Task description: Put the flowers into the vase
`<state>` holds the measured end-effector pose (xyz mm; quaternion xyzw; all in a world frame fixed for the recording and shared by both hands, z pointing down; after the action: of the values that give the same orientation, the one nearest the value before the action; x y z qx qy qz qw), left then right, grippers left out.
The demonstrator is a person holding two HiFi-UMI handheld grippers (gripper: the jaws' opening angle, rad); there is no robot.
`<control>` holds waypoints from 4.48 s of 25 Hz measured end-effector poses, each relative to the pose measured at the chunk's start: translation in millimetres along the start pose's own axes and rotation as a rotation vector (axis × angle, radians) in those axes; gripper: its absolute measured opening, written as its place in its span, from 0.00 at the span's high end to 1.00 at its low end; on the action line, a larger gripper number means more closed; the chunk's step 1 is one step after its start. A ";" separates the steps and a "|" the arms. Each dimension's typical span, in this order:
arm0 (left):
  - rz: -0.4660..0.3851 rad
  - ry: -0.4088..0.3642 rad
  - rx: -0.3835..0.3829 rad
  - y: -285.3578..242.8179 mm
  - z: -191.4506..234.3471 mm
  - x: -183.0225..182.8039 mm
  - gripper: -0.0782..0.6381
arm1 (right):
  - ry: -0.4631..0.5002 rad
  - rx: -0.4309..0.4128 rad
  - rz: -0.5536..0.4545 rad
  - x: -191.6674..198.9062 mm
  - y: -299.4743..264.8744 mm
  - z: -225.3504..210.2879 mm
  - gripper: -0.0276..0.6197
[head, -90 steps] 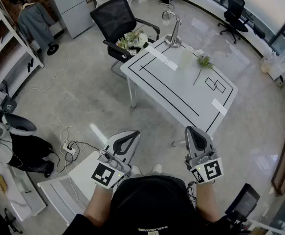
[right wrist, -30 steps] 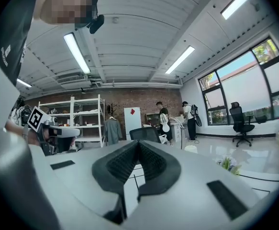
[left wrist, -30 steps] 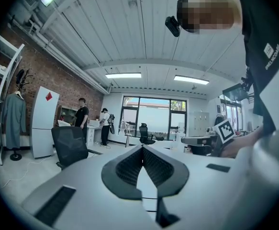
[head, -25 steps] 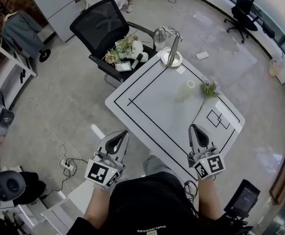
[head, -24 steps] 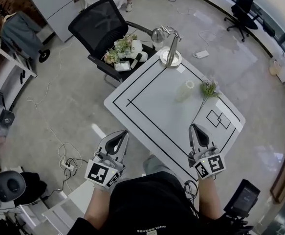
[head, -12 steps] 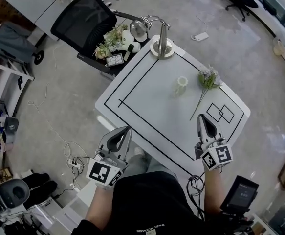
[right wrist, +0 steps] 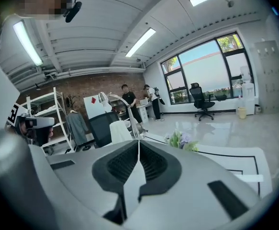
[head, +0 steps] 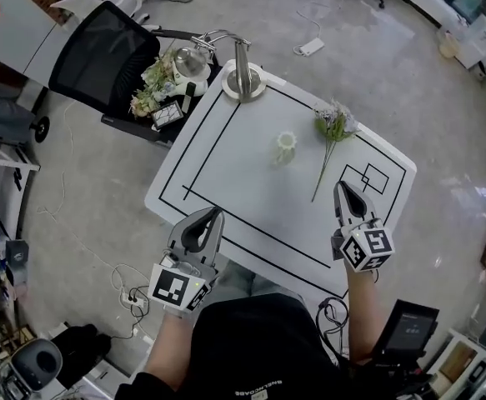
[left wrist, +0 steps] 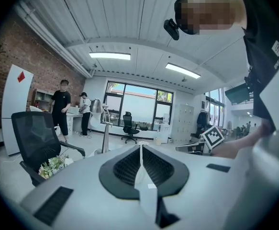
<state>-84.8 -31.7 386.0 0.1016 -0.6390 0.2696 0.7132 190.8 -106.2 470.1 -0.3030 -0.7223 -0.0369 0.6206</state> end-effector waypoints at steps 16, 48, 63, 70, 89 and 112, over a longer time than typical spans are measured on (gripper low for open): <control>0.118 -0.057 0.203 -83.6 4.2 37.5 0.77 | -0.157 0.161 0.204 46.1 -56.1 -52.0 0.86; 0.231 -0.137 0.397 -218.6 -8.6 85.0 0.45 | -0.247 0.197 0.482 112.4 -143.3 -119.4 0.84; 0.212 -0.119 0.351 -219.3 -7.5 87.5 0.46 | -0.313 0.100 0.236 49.9 -126.9 -97.4 0.92; 0.214 -0.122 0.332 -217.1 -6.0 89.9 0.47 | -0.304 -0.074 -0.085 -39.3 -119.3 -55.0 0.92; 0.222 -0.141 0.335 -212.9 -9.5 92.3 0.47 | -0.005 -0.432 -0.562 -205.6 -93.4 62.9 0.92; 0.219 -0.145 0.331 -216.2 -4.4 95.2 0.47 | 0.043 -0.462 -0.478 -130.3 -103.7 85.6 0.92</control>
<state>33.8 -185.6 520.4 0.1665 -0.6428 0.4386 0.6055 71.8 -205.0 364.4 -0.2569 -0.7322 -0.3507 0.5244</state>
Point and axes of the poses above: the fingertips, and each gripper's own axes: y backward along the fingers, z to its left, x out of its underside, the point moved 2 cm from there along y, backward along the fingers, and after that the axes turned 1 degree about y, right-handed, at the moved point
